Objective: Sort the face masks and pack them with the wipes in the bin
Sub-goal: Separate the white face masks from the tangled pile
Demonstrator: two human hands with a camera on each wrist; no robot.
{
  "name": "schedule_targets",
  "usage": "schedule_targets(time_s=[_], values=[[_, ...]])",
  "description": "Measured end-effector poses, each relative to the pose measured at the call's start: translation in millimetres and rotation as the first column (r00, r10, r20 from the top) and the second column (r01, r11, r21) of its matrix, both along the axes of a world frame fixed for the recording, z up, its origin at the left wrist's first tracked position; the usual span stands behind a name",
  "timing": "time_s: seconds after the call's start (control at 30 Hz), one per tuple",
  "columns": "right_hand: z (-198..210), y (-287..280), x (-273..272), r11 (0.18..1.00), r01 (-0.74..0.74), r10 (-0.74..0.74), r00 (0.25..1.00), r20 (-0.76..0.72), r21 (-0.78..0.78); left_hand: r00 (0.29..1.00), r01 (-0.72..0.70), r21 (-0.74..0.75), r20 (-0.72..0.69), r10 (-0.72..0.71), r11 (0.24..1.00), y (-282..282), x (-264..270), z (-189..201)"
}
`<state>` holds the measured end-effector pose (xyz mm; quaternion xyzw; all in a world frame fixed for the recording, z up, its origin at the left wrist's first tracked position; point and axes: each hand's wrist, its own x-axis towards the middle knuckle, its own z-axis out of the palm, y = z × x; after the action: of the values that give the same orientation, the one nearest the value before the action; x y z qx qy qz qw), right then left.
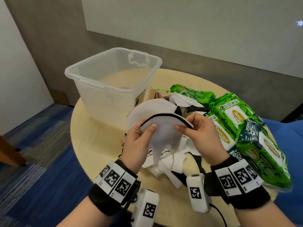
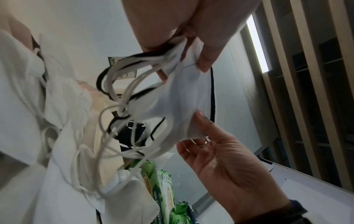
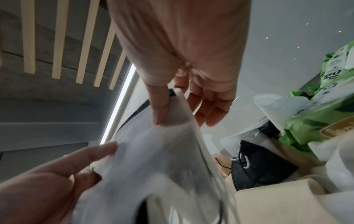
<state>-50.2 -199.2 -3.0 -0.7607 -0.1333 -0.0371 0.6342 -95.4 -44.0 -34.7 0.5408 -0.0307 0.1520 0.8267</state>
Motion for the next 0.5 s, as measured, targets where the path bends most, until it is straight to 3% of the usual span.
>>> schedule_targets(time_s=[0.13, 0.27, 0.4, 0.5], values=[[8, -13, 0, 0.993, 0.111, -0.109, 0.993, 0.043, -0.042, 0.995, -0.095, 0.094, -0.01, 0.096, 0.991, 7, 3, -3], [23, -15, -5, 0.949, 0.316, -0.307, 0.923, 0.232, -0.004, 0.986, -0.155, 0.225, -0.022, 0.164, 0.962, 10, 8, -11], [23, 11, -18, 0.943, 0.29, -0.21, 0.899, 0.384, -0.161, 0.983, -0.181, 0.276, 0.031, 0.179, 0.944, 4, 8, -11], [13, 30, -21, 0.921, 0.238, -0.111, 0.919, 0.379, -0.308, 0.993, -0.118, 0.297, 0.063, 0.104, 0.948, -1, 4, -12]])
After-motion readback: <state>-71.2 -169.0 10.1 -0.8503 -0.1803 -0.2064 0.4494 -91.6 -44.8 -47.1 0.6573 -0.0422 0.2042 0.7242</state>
